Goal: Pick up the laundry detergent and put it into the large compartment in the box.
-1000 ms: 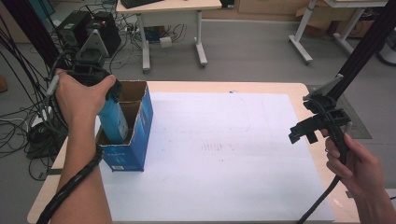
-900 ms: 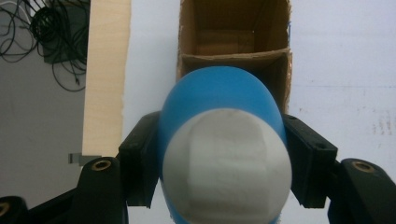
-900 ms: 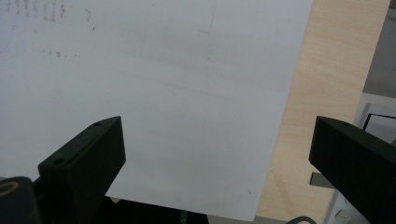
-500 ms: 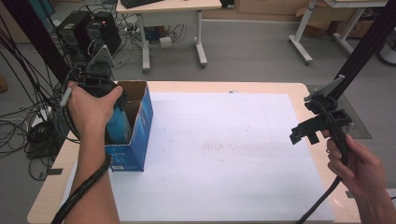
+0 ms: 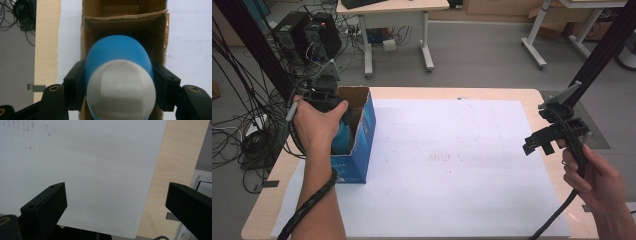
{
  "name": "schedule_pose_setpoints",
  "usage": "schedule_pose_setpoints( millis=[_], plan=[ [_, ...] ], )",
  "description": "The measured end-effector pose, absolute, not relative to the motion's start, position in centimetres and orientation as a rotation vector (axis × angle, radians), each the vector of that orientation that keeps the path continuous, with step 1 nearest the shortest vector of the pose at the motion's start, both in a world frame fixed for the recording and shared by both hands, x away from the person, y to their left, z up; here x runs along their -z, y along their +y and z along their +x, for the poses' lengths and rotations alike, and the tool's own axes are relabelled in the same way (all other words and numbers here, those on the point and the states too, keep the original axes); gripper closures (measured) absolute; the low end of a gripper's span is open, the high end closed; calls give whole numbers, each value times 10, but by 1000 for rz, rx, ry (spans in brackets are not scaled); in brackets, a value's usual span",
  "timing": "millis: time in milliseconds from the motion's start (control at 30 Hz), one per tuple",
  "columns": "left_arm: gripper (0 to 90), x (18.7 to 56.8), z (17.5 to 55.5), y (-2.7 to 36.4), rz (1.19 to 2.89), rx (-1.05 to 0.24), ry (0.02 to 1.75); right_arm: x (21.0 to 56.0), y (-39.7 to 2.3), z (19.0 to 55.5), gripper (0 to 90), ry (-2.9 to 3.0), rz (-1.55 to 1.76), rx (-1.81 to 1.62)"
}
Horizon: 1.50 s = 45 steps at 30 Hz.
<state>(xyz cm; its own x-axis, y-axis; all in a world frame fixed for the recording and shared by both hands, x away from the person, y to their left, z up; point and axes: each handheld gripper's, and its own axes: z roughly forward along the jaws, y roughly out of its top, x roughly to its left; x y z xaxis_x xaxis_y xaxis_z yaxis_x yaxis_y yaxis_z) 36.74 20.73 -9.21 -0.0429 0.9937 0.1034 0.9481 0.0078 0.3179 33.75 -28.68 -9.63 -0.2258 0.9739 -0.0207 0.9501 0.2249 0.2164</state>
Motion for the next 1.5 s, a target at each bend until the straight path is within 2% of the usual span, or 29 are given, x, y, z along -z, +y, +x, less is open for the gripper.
schedule_pose_setpoints(
  millis=[567, 1500],
  plan=[
    [377, 111, 367, 202, 2067, -476, 2102, 100, -290, 338, 35, 2336, 1861, -235],
    [376, 134, 374, 207, 2096, -425, 2107, 106, -297, 340, 34, 2334, 1882, -234]
  ],
)
